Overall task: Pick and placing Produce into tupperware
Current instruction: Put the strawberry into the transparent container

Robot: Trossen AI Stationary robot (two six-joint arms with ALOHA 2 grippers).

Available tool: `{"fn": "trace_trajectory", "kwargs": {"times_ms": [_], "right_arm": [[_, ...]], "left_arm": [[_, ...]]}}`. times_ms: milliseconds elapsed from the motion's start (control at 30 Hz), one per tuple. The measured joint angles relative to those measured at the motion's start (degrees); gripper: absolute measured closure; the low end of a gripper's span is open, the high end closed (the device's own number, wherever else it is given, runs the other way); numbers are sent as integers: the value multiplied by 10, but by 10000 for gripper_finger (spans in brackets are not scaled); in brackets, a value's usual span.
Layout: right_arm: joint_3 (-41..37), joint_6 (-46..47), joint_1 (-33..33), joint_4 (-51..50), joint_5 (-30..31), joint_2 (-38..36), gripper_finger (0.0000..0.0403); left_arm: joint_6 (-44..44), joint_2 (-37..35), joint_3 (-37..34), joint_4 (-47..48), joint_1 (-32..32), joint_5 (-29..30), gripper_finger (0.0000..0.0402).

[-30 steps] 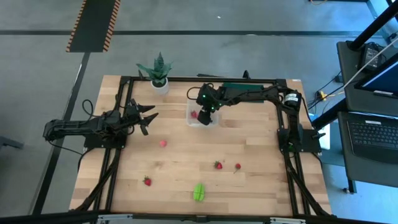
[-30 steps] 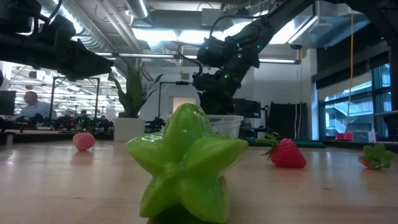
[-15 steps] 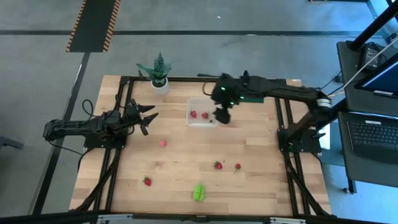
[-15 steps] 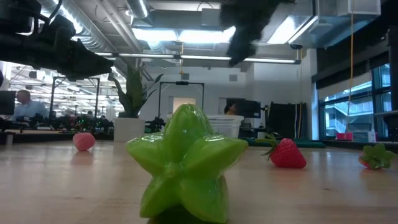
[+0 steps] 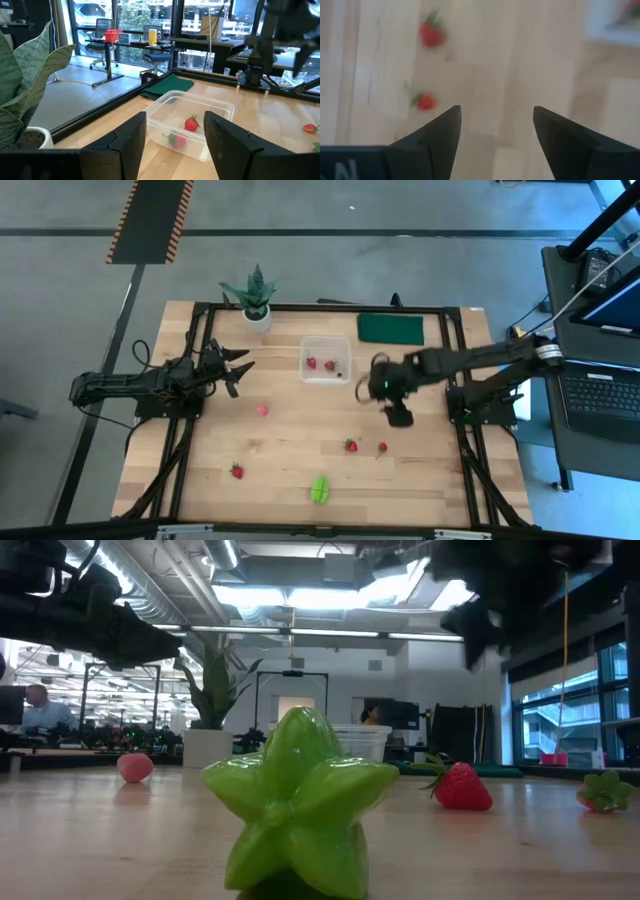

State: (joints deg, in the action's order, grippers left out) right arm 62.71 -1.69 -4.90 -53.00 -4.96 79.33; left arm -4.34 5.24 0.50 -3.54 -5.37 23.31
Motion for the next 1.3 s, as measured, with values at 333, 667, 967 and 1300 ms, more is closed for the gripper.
{"fn": "trace_trajectory", "kwargs": {"times_ms": [333, 667, 967, 1300], "right_arm": [[-88, 30, -144, 117, -1, -1, 153], [-106, -8, -219, 170, 73, 34, 153], [-106, -15, -220, 190, 74, 98, 153], [-106, 6, -220, 170, 61, 142, 153]], "left_arm": [[0, 0, 0, 0, 0, -1, 209], [0, 0, 0, 0, 0, -1, 209], [0, 0, 0, 0, 0, -1, 209], [0, 0, 0, 0, 0, -1, 209]]}}
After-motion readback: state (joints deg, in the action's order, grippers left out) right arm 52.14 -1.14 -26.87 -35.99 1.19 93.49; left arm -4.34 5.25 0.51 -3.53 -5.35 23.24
